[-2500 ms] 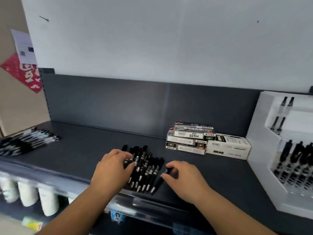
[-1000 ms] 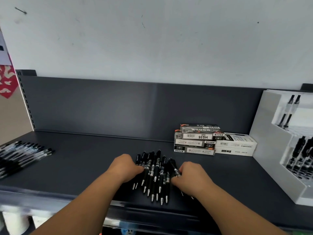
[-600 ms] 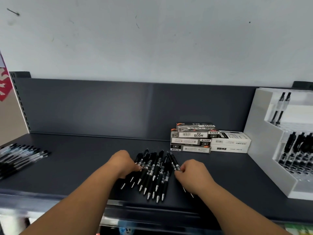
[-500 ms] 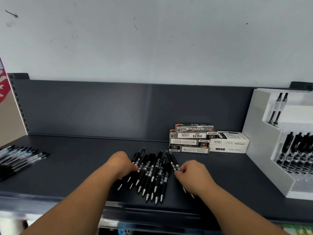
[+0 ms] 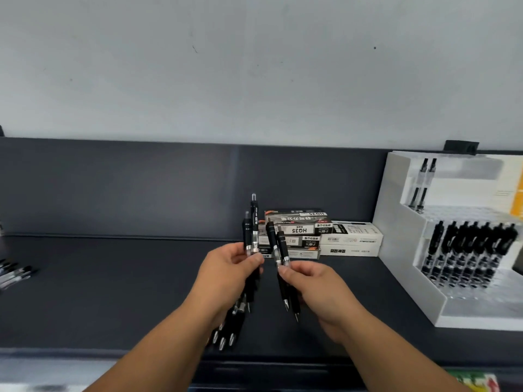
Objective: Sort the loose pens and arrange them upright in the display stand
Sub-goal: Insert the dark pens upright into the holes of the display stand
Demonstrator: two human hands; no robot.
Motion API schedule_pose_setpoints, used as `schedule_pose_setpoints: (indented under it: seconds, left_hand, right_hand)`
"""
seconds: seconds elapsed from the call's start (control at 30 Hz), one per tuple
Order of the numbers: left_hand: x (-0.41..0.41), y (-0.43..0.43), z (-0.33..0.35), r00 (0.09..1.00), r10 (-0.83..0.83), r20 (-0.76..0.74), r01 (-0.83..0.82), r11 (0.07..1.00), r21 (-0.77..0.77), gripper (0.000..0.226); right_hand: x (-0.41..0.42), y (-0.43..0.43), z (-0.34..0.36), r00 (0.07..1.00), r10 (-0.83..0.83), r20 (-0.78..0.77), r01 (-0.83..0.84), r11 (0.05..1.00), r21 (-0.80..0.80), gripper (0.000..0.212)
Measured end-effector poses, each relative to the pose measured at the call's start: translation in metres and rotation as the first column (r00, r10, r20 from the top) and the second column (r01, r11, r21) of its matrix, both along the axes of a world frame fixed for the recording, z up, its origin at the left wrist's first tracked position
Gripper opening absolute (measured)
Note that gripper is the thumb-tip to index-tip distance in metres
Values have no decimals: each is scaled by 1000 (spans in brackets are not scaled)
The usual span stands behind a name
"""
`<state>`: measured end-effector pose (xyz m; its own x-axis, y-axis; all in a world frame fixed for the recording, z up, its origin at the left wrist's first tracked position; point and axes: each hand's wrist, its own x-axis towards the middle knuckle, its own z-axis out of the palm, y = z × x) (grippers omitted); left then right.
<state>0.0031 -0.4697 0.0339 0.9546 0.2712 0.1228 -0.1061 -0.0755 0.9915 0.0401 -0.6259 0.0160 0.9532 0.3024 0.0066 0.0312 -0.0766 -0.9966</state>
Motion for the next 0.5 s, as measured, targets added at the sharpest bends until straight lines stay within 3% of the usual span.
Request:
schedule_pose_setpoints:
  seconds: [0.17, 0.5]
  left_hand:
    - [12, -49, 4, 998, -67, 10, 67, 972, -226, 12]
    - [30, -151, 18, 985, -168, 47, 174, 961, -213, 13]
  right_hand:
    - [-2, -41, 9, 999, 19, 47, -20, 999, 25, 12]
    - [7, -139, 23, 988, -55, 143, 61, 998, -33, 9]
